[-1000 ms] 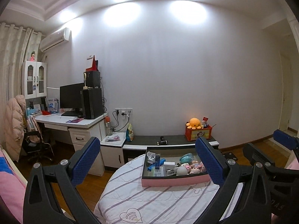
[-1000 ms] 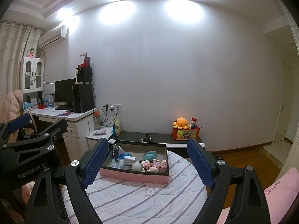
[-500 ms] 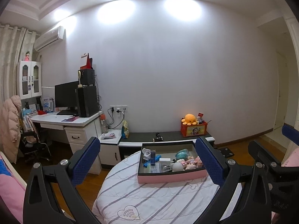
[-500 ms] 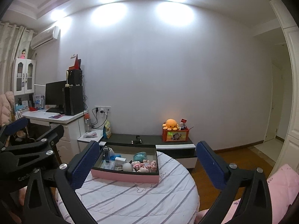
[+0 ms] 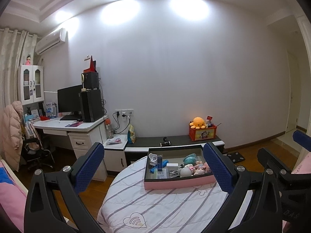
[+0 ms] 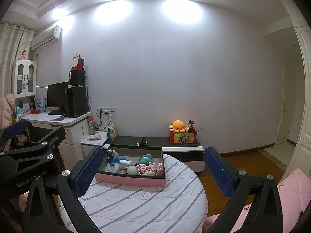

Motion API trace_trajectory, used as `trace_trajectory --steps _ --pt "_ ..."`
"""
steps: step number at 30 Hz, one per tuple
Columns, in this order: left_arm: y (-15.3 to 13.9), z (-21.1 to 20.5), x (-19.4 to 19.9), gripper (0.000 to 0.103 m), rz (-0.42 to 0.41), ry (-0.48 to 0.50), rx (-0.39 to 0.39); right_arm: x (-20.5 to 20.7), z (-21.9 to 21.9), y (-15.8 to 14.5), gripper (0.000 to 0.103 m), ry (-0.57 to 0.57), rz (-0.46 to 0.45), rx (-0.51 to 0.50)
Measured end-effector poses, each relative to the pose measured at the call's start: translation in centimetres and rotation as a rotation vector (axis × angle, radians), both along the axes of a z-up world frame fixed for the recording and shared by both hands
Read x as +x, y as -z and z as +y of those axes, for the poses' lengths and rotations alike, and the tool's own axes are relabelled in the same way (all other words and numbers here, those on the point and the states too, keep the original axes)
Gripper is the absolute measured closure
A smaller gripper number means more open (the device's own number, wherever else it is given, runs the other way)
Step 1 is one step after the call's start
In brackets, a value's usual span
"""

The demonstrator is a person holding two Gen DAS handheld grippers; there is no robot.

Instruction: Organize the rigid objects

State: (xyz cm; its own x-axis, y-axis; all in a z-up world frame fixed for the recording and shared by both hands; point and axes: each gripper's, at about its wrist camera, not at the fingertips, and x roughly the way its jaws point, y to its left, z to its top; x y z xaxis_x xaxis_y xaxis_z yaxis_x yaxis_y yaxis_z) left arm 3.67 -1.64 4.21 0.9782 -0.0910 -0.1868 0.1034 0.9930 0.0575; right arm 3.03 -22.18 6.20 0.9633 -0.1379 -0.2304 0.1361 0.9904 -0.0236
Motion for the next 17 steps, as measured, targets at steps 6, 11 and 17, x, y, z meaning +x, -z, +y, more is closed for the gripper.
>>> trace_trajectory --steps 6,11,17 --pt "-0.01 -0.03 0.01 0.000 0.002 0.002 0.001 -0.07 0.33 -0.07 0.000 0.004 0.005 -0.004" --pt "0.07 -0.09 0.13 0.000 0.002 0.003 -0.001 0.02 0.39 -0.11 0.000 0.004 0.008 -0.006" --pt "0.08 0.04 0.18 0.000 0.000 0.001 -0.004 0.31 0.55 -0.02 0.000 0.004 0.019 -0.013"
